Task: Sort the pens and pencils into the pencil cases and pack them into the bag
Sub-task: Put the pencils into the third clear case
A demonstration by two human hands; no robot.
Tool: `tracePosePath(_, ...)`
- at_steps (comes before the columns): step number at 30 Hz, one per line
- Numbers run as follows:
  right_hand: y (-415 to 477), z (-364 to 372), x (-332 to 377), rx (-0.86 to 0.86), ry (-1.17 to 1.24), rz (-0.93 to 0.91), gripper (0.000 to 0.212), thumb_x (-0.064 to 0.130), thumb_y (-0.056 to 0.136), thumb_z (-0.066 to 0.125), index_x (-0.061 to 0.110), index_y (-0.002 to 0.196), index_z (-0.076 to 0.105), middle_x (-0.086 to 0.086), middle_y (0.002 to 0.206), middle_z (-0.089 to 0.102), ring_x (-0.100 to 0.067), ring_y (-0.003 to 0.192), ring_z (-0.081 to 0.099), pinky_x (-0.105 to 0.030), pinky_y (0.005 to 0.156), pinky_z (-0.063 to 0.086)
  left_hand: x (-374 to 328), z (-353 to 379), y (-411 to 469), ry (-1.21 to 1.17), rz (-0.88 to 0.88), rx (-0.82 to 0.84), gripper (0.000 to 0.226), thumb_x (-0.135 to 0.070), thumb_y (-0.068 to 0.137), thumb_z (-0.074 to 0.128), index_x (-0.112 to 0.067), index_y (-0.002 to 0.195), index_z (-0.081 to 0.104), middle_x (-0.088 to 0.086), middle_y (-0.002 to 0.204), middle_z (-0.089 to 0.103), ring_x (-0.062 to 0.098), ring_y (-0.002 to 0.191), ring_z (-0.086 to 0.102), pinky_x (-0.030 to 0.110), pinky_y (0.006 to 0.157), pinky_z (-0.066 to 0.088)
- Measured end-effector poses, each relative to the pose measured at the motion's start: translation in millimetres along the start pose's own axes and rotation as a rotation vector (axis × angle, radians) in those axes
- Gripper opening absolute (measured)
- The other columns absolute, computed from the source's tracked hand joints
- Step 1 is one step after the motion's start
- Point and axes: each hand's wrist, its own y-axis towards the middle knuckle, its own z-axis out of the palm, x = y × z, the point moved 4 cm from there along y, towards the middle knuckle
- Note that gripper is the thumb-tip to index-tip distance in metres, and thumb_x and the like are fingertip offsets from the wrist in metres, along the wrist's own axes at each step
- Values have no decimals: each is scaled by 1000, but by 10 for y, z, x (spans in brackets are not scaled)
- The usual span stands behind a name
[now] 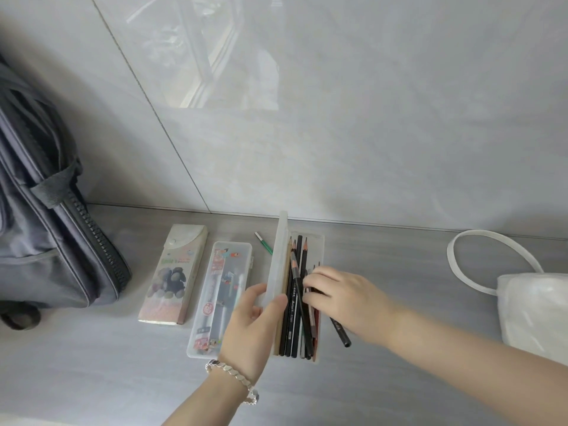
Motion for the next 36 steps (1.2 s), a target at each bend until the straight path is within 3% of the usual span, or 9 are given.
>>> tracePosePath(7, -17, -60, 126, -18, 155, 233, 33, 12, 80, 39, 13, 95, 68, -4, 107, 65, -17, 100, 63, -18, 67, 53, -30, 40, -50, 11, 8, -1, 28, -30, 88, 56, -24, 115, 54, 12, 93, 66, 5, 72, 56, 16, 62, 38)
tracePosePath(10, -86, -7, 113, 0, 119, 180, 33, 17, 99, 33, 11, 124, 52, -1, 142, 37, -9, 135, 28, -20, 101, 30, -18, 27, -72, -25, -15, -6, 21, -29, 89, 55, -31, 106, 43, -9, 74, 51, -2, 66, 46, 13, 59, 32)
tracePosePath(15, -145, 4, 80, -113, 396, 424, 39, 5, 80, 32, 9, 99, 65, -6, 112, 60, -19, 114, 54, -25, 94, 44, -24, -9, -86, -46, -13, -3, 24, -29, 89, 55, -33, 106, 39, -10, 70, 46, 0, 63, 45, 15, 57, 32)
tracePosePath(19, -162, 93, 184, -154, 458, 542, 42, 44, 94, 33, 20, 124, 50, -6, 140, 45, -16, 135, 25, -34, 114, 24, -50, 2, -124, -52, -21, 0, 20, -28, 89, 57, -31, 103, 43, -8, 71, 50, 1, 64, 47, 15, 59, 34)
tracePosePath(22, -145, 247, 275, -127, 419, 594, 46, 60, 88, 32, 38, 129, 39, -5, 153, 19, -20, 141, -1, -42, 112, 8, -72, 41, -152, -15, 15, 18, 34, -40, 82, 60, -26, 113, 56, 8, 82, 63, 12, 70, 57, 21, 66, 44)
tracePosePath(25, -124, 303, 306, -239, 463, 665, 35, 44, 84, 47, 39, 119, 48, -1, 152, 16, -21, 143, 1, -36, 111, 10, -107, 71, -175, -2, 66, 28, 53, -51, 65, 56, -26, 112, 58, 12, 76, 61, 16, 66, 57, 29, 68, 48)
tracePosePath(29, -141, 284, 314, -364, 565, 795, 25, 37, 82, 45, 29, 105, 51, 1, 142, 22, -23, 136, 26, -30, 107, 27, -87, 71, -173, 4, 57, 23, 57, -54, 59, 53, -27, 109, 59, 11, 78, 61, 16, 68, 56, 32, 72, 49)
tracePosePath(32, -146, 271, 349, -359, 606, 853, 25, 34, 85, 46, 28, 109, 48, -7, 145, 23, -19, 125, 43, -11, 97, 29, -81, 83, -181, -14, 78, 31, 57, -53, 60, 53, -27, 110, 59, 13, 81, 62, 16, 70, 56, 33, 76, 48)
tracePosePath(36, -106, 251, 372, -313, 751, 884, 50, 20, 94, 46, 21, 140, 26, 6, 149, 1, 32, 116, 2, 13, 87, 8, -22, 77, -167, -123, 18, -8, 19, -37, 83, 61, -33, 99, 52, -6, 77, 54, 6, 68, 52, 20, 66, 41)
